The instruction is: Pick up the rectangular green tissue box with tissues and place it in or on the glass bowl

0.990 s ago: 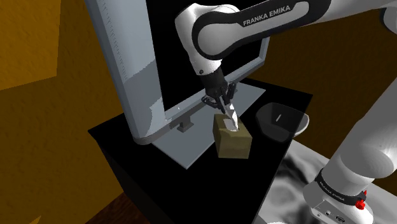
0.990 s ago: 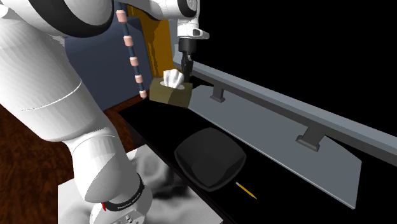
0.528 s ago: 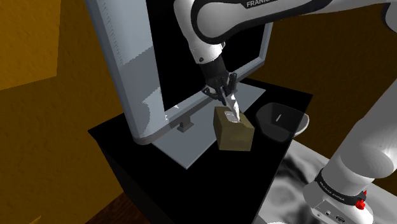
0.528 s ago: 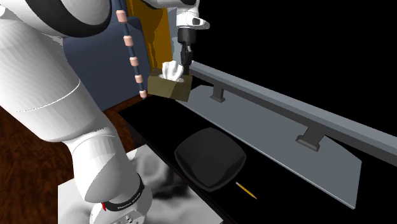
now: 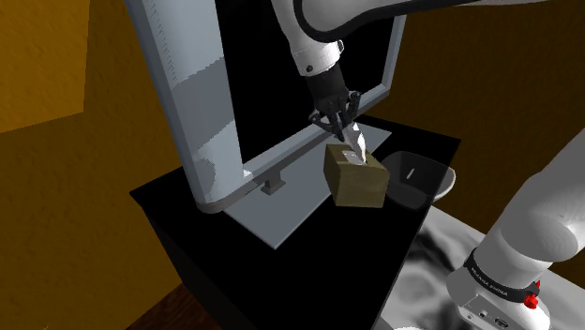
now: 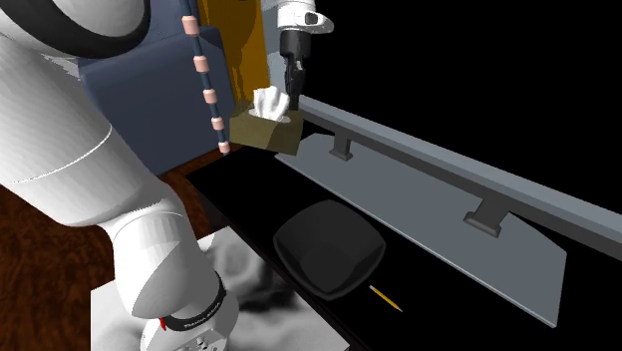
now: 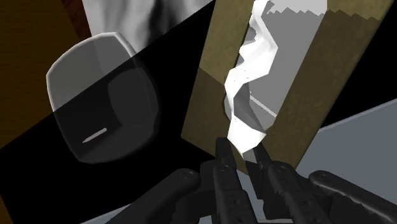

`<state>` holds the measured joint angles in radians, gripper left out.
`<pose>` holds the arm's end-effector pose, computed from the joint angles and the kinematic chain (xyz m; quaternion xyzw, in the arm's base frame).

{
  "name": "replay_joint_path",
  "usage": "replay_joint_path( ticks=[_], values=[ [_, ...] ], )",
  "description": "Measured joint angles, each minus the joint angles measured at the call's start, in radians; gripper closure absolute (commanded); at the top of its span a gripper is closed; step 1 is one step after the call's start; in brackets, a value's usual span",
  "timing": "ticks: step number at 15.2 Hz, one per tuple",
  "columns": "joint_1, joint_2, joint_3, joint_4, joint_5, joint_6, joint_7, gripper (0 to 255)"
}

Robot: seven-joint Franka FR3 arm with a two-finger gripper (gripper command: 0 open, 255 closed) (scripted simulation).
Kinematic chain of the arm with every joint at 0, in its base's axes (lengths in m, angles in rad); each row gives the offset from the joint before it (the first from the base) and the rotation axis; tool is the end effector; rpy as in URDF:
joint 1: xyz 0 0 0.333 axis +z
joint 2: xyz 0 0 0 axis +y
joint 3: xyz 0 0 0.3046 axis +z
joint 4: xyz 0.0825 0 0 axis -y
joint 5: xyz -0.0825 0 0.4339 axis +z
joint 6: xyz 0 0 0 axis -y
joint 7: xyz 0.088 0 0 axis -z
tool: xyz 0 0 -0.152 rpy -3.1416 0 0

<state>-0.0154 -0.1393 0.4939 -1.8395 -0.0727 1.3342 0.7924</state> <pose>0.4552 0.2317 0.4910 0.9658 -0.1628 -0.1124 0.1676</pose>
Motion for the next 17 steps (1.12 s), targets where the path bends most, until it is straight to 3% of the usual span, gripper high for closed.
replay_joint_path(
  ticks=[9,17],
  values=[
    [-0.069,-0.209,-0.154,-0.174,-0.04,0.011,-0.246,255],
    [-0.128,-0.33,-0.303,-0.271,-0.132,0.03,-0.456,255]
  ],
)
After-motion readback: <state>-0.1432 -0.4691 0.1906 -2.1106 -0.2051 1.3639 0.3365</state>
